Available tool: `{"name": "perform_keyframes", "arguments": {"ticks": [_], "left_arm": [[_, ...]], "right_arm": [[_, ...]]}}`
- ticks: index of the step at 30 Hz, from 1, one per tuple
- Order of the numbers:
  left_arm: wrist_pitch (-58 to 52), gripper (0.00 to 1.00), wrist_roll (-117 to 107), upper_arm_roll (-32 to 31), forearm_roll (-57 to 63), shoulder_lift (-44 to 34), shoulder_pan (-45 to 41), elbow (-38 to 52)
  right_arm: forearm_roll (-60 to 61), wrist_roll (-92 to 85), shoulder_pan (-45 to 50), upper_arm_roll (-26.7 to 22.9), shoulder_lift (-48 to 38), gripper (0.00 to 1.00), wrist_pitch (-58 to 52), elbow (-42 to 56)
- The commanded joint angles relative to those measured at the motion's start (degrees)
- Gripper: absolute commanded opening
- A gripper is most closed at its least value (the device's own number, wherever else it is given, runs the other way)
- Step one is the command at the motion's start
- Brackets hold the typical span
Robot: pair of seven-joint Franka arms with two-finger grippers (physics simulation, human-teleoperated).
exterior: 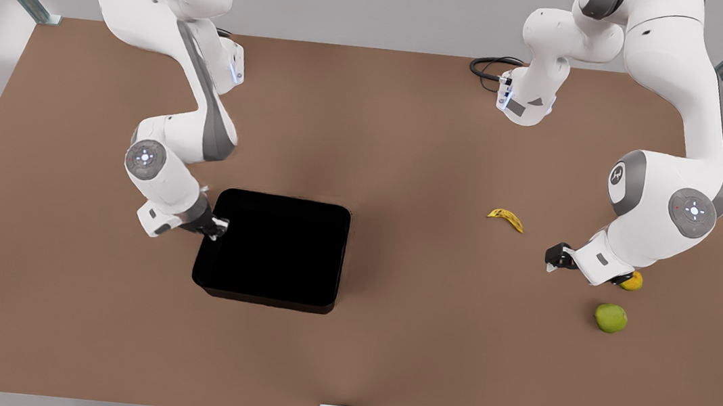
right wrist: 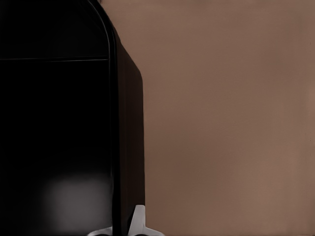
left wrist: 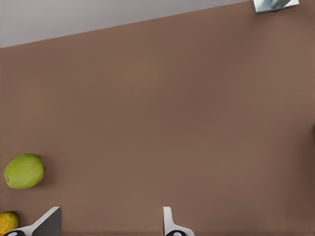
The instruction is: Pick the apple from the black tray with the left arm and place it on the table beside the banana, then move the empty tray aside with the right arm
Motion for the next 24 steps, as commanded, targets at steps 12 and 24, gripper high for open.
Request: {"name": "perform_keyframes", "arguments": {"ticks": [12,24], "left_arm": [[0.0,1.00,0.7,0.0,0.1,-0.1,0.0,0.0],[0.0,1.00,0.7,0.0,0.1,-0.1,0.0,0.0]], "right_arm": [[9.5,-62.8,-5.0,-21.9,9.9,0.00,-21.6,16.2],[16.7,-77.5,-9.9,-23.9,29.8,0.00,-12.8,28.8]]}}
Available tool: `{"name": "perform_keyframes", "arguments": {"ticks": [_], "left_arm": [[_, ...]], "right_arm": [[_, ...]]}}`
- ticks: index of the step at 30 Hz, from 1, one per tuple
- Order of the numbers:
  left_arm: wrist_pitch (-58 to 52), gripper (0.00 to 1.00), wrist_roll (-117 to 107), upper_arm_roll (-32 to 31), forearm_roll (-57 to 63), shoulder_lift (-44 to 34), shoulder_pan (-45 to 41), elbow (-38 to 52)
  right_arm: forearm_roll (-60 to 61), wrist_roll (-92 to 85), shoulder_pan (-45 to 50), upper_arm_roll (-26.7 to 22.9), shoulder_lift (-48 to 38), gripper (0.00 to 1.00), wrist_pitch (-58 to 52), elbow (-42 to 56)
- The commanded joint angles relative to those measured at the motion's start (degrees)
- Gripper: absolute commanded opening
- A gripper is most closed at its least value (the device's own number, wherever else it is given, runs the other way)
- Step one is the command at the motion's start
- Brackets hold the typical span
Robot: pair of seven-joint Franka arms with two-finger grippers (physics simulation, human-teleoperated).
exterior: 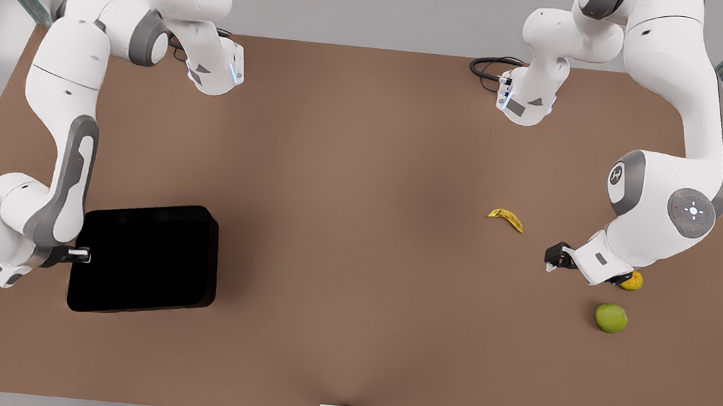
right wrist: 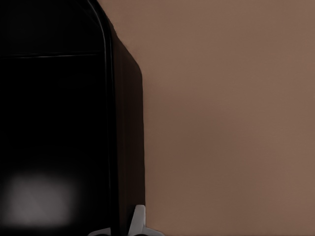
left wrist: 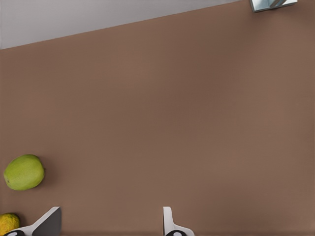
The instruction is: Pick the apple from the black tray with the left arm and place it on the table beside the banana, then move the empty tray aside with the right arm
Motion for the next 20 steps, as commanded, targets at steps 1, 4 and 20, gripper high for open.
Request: {"name": "perform_keyframes", "arguments": {"ticks": [1,4,20], "left_arm": [[0.0,1.00,0.1,0.0,0.1,-0.1,-0.1,0.0],[0.0,1.00,-0.3,0.0,0.1,0.2,-0.1,0.0],[-0.3,1.00,0.8,0.2,-0.2,1.3,1.3,2.7]], "right_arm": [[0.1,-27.8,-0.1,0.1,1.9,0.00,6.3,0.1],[0.5,-27.7,-0.4,0.1,3.2,0.06,8.1,0.1],[-22.8,12.5,-7.5,28.6,-17.7,1.00,-15.8,7.4]]}}
